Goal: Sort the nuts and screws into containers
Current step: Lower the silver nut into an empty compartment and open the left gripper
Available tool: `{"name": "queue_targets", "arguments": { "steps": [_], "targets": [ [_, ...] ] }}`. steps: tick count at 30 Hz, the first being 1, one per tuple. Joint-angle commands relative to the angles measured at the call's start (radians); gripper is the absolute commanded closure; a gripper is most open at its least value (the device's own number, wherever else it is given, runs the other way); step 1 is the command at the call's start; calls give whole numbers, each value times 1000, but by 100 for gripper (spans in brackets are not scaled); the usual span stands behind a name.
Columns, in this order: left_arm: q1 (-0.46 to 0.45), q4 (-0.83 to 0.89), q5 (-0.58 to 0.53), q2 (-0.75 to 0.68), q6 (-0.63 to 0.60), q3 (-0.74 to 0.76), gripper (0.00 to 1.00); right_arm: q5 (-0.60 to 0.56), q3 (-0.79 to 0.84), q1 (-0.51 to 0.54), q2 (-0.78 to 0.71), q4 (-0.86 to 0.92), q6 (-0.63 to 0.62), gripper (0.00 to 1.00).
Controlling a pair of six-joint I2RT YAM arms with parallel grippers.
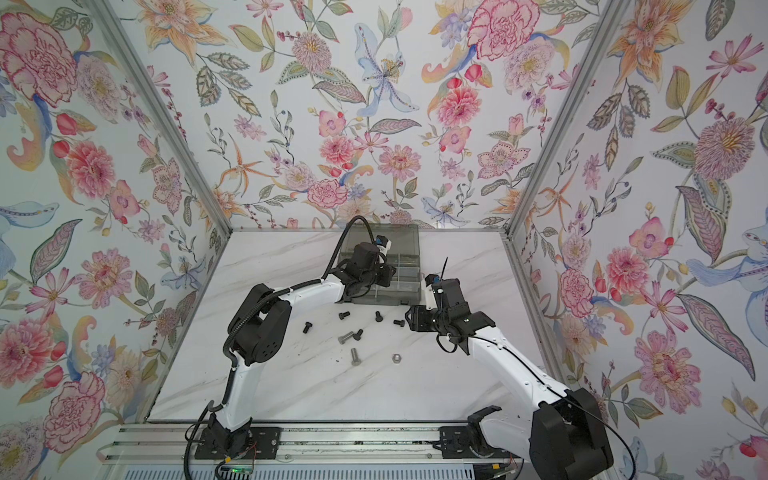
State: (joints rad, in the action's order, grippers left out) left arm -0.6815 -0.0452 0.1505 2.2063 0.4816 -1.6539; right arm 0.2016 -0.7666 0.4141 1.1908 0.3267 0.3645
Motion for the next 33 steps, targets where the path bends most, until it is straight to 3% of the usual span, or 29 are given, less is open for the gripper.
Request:
{"name": "queue_targets", "arguments": {
  "steps": [1, 15, 24, 33],
  "targets": [
    [19, 28, -8, 29, -23, -44, 100, -3, 16, -6, -5, 6, 9, 39],
    [28, 76, -18, 90, -31, -120, 100, 21, 23, -6, 0, 8, 8, 38],
    [36, 77, -29, 95, -27, -112, 83, 23, 23, -7, 1, 8, 9, 38],
    [33, 102, -87, 63, -34, -104, 51, 18, 26, -7, -13, 19, 10, 38]
  ]
}}
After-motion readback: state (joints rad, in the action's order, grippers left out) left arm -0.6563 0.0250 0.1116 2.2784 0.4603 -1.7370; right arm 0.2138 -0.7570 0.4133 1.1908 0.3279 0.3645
